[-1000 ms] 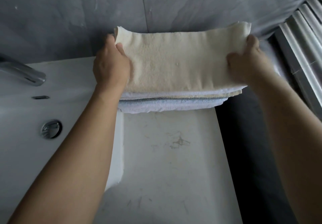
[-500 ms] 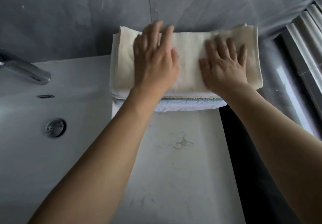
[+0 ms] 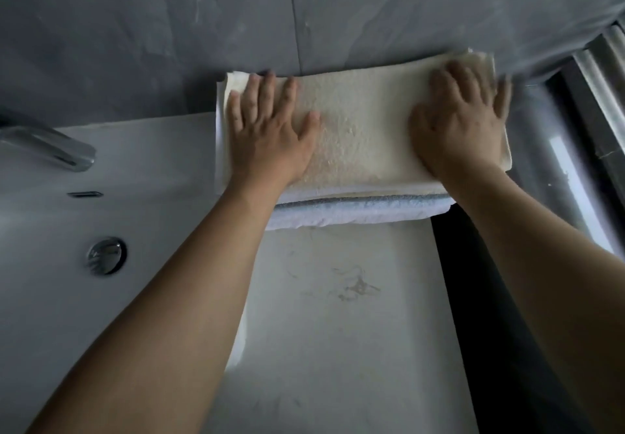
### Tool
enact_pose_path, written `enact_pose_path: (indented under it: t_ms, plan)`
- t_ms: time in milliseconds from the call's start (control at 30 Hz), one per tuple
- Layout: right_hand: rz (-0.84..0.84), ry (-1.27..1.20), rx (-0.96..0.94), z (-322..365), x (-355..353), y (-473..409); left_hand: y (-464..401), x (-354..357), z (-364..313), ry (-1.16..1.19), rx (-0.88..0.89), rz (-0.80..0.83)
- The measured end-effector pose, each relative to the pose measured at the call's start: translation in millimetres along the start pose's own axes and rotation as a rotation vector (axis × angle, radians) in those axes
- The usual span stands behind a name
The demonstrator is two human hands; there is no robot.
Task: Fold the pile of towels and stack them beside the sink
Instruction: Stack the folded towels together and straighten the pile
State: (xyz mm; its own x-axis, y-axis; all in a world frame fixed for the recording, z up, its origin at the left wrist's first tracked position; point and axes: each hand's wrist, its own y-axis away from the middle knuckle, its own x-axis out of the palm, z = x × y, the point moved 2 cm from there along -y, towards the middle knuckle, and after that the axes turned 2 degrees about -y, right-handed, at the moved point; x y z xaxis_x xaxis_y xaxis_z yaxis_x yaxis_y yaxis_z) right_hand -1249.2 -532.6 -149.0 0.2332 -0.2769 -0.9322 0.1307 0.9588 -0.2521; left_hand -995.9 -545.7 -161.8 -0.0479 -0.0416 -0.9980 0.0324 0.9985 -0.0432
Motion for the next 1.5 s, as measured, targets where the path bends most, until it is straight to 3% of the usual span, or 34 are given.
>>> enact_pose_path:
  t_ms: [100,200,267,433,567,667,767,867,933,1033,1100,1167,1233,1367,1500]
  plan:
    - [-0.160,-0.123,0.434,-34.3,-12.3,18.4,0.7,-2.3,5.0,-0.032,-0.083,0.029]
    - [-0.185,-0.953,0.830,-38.6,-1.9,47.1,1.6,-10.8,-2.4,-0.045,-0.135,0.014]
    - [-0.136,-1.202,0.900,-30.0,5.5,52.7,14.0,-16.7,-14.6,-0.023,-0.127,-0.058]
    - [0.005,-1.191,0.811,-18.4,9.2,35.9,79.0,-13.0,-53.5,0.091,0.096,-0.107]
    - [0.080,-1.198,0.774,-16.7,7.7,35.7,76.3,-11.5,-84.0,0.214,-0.034,-0.102]
    - [0.026,-1.217,0.856,-22.9,7.2,39.1,71.7,-3.1,-67.5,0.087,-0.026,-0.062]
    - [-0.268,-1.261,1.091,-9.0,11.7,56.0,68.5,3.2,-42.7,0.031,-0.052,-0.025]
    - [-0.314,-1.395,1.490,18.8,17.0,71.9,66.7,-3.8,-45.8,0.119,-0.144,-0.040]
    - [-0.211,-1.478,1.633,28.4,18.0,73.1,81.0,-11.8,-55.0,0.361,-0.334,-0.129]
    - [-0.121,-1.570,1.640,25.1,19.3,68.4,105.0,-19.4,-63.6,1.031,-0.922,-0.246]
    - [-0.118,-1.600,1.636,25.2,19.0,65.5,103.9,-22.7,-68.0,1.442,-1.269,-0.184]
    - [-0.137,-1.582,1.649,29.1,18.4,63.5,93.0,-22.9,-66.0,1.659,-1.439,-0.101]
    - [-0.165,-1.560,1.678,32.6,19.8,61.7,83.6,-15.1,-62.3,1.740,-1.435,0.028]
    - [-0.201,-1.544,1.681,35.4,24.9,59.6,87.0,-2.3,-54.3,1.819,-1.529,0.031]
    - [-0.180,-1.526,1.653,32.7,27.5,53.9,84.8,9.2,-39.3,2.013,-1.263,0.044]
